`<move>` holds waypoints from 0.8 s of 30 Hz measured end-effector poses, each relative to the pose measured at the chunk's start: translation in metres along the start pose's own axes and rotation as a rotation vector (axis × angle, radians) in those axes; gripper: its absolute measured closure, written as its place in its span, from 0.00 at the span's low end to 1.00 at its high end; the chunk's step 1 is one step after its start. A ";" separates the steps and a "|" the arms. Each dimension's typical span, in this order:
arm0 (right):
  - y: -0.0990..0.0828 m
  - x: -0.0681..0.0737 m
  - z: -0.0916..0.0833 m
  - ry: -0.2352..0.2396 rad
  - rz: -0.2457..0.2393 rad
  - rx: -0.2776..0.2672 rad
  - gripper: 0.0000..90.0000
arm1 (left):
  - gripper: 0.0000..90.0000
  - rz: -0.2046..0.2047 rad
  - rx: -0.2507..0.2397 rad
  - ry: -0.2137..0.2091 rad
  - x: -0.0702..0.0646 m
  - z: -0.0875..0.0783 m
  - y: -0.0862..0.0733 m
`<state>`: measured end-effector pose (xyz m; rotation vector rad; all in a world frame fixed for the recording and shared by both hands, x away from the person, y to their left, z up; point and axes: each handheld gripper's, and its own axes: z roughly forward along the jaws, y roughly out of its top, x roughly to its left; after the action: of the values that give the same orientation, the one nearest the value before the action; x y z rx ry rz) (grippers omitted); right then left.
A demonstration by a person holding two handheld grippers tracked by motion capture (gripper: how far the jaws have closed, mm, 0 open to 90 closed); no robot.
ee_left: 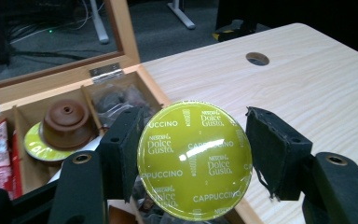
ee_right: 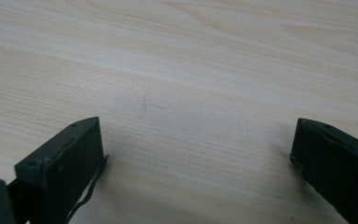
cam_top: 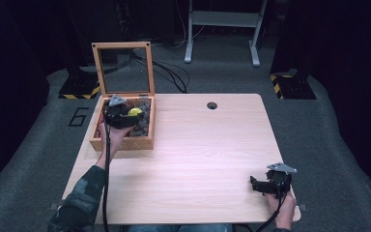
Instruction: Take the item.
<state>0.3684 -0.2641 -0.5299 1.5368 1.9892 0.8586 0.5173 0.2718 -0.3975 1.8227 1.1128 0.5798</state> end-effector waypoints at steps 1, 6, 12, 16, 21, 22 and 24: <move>0.000 0.000 0.000 0.000 -0.001 0.000 0.02 | 0.43 0.004 0.000 -0.005 -0.002 0.000 0.001; 0.000 0.000 0.000 0.000 0.000 0.000 0.02 | 0.43 0.035 0.009 -0.025 -0.011 0.001 0.003; 0.000 0.000 0.000 0.000 0.000 0.000 0.02 | 0.43 0.059 0.014 -0.044 -0.023 0.005 0.005; 0.000 0.000 0.000 0.000 -0.001 0.000 0.02 | 0.43 0.068 0.019 -0.054 -0.030 0.007 0.006; 0.000 0.000 0.000 0.000 0.000 0.000 0.02 | 0.43 0.082 0.016 -0.068 -0.038 0.010 0.006; 0.000 0.000 0.000 0.000 0.000 0.001 0.02 | 0.43 0.088 0.019 -0.073 -0.040 0.010 0.006; 0.000 0.000 0.000 0.000 0.000 0.000 0.02 | 0.43 0.091 0.015 -0.076 -0.044 0.013 0.006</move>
<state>0.3684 -0.2641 -0.5299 1.5367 1.9897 0.8585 0.5078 0.2267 -0.3962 1.8997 0.9903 0.5514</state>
